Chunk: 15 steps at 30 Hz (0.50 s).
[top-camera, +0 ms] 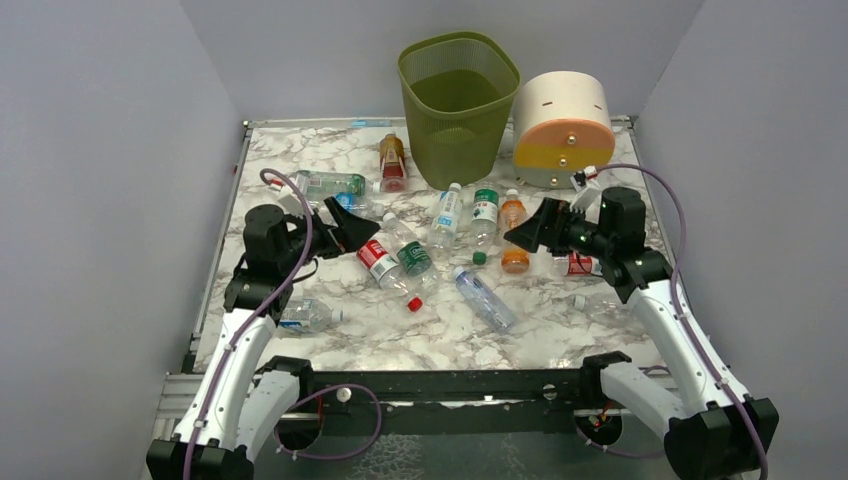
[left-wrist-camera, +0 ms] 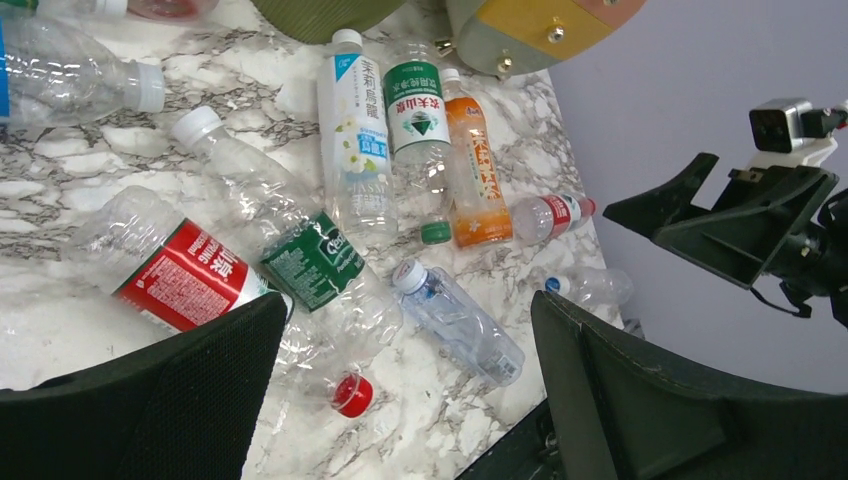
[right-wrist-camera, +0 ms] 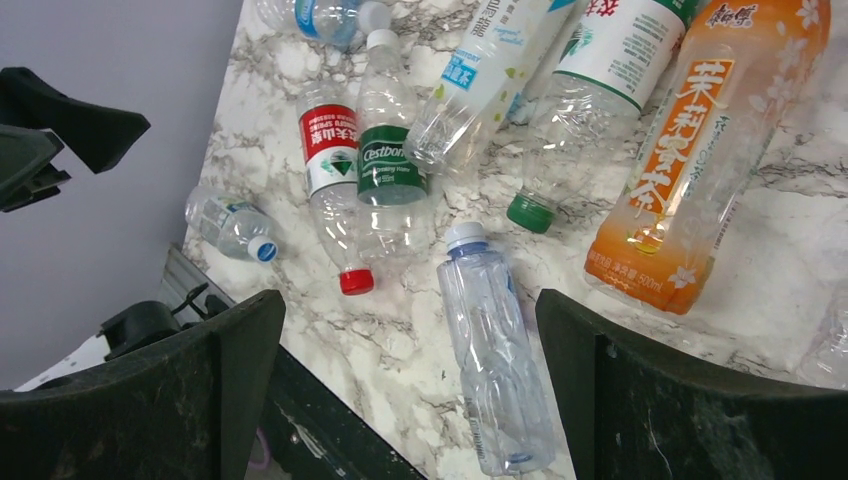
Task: Put the plastic bottles in the bin
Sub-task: Pick up the plastic bottle at the center of the board.
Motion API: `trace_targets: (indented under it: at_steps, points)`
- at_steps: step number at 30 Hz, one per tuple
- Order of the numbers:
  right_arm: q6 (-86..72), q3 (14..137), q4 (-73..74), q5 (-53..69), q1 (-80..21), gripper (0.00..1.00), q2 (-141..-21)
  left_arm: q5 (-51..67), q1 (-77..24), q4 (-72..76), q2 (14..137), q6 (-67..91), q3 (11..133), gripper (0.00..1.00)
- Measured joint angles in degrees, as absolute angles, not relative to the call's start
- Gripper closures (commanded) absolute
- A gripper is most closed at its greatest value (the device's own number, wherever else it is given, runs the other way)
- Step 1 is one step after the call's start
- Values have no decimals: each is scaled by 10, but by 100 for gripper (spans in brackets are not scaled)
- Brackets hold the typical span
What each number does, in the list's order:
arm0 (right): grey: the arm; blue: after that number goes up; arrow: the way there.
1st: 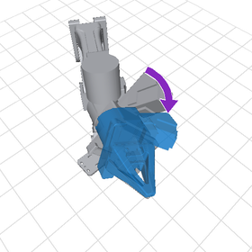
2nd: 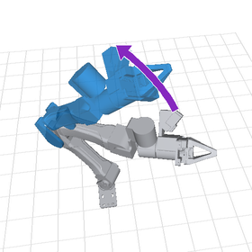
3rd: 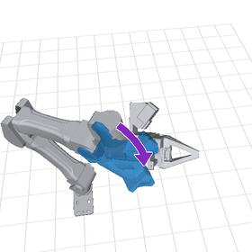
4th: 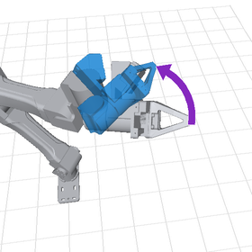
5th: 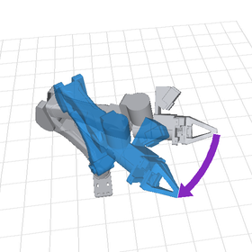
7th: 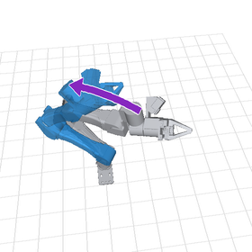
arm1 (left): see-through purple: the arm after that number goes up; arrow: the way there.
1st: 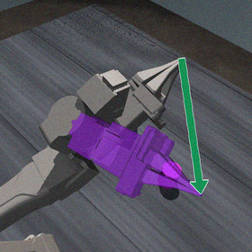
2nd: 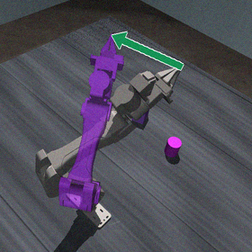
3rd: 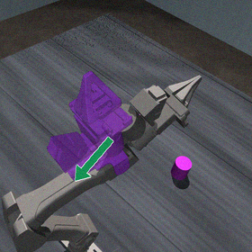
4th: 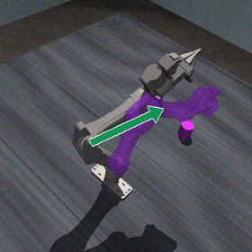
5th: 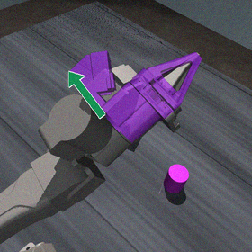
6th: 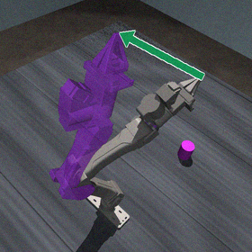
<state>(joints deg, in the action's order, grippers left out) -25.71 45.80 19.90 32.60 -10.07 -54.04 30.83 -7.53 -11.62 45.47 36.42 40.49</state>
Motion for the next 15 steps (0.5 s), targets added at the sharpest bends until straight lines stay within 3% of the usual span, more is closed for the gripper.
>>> trace_targets:
  at_steps: [15]
  points:
    - [-255, 454, 242, 324, -101, 1, -550, 266, -75, -91, 390, 422, 322, 1]
